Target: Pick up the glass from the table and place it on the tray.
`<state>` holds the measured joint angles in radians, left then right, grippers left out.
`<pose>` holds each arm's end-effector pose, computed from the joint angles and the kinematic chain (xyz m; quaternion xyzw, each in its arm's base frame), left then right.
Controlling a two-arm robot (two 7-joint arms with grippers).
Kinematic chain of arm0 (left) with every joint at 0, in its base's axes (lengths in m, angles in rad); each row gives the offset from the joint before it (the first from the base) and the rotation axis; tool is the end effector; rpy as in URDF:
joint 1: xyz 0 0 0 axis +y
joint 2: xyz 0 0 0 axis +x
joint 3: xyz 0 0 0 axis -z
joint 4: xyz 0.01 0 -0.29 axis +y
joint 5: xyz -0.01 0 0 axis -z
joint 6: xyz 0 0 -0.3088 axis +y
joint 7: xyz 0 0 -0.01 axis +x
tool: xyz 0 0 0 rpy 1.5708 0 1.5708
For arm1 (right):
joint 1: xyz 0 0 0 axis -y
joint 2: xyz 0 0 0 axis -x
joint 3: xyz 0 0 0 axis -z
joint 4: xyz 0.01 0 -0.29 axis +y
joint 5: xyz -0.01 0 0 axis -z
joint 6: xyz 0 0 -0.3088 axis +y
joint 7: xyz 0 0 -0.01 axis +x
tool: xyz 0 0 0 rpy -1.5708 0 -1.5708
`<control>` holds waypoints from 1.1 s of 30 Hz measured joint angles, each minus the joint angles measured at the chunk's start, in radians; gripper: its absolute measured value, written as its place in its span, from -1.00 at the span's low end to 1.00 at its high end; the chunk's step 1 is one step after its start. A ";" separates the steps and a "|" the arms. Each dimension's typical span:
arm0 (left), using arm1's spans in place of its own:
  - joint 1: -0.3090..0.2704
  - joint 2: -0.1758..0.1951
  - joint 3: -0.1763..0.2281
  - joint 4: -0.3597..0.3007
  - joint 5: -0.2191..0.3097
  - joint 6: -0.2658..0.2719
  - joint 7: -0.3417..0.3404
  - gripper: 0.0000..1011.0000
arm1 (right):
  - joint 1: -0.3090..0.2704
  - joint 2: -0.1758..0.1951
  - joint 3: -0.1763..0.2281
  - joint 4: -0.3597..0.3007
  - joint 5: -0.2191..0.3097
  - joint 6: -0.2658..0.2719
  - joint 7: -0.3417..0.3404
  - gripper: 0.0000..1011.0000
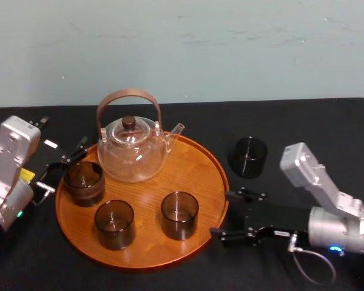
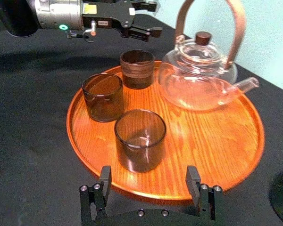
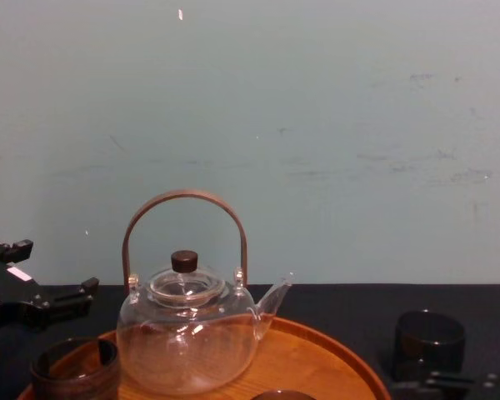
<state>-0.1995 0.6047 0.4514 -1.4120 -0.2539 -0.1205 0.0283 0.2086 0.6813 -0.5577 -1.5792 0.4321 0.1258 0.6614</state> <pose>0.3581 0.0827 -0.3023 0.1415 -0.1325 0.5799 0.7913 0.3434 -0.0525 -0.2766 -0.1851 0.0235 -0.2300 0.9551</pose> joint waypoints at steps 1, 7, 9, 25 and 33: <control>0.000 0.000 0.000 0.000 0.000 0.000 0.000 0.98 | -0.006 0.006 0.005 -0.003 0.004 -0.002 -0.001 0.98; 0.000 0.000 0.000 0.000 0.000 0.000 0.000 0.98 | -0.058 0.050 0.054 -0.033 0.042 -0.025 -0.015 0.98; 0.000 0.000 0.000 0.000 0.000 0.000 0.000 0.98 | -0.075 0.059 0.076 -0.038 0.055 -0.028 -0.034 0.98; 0.000 0.000 0.000 0.000 0.000 0.000 0.000 0.98 | -0.090 -0.004 0.169 0.013 0.061 0.092 -0.230 0.98; 0.000 0.000 0.000 0.000 0.000 0.000 0.000 0.98 | -0.064 -0.056 0.186 0.055 0.042 0.157 -0.286 0.98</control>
<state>-0.1995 0.6047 0.4514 -1.4120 -0.2539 -0.1205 0.0283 0.1443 0.6251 -0.3720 -1.5246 0.4746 0.2833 0.3753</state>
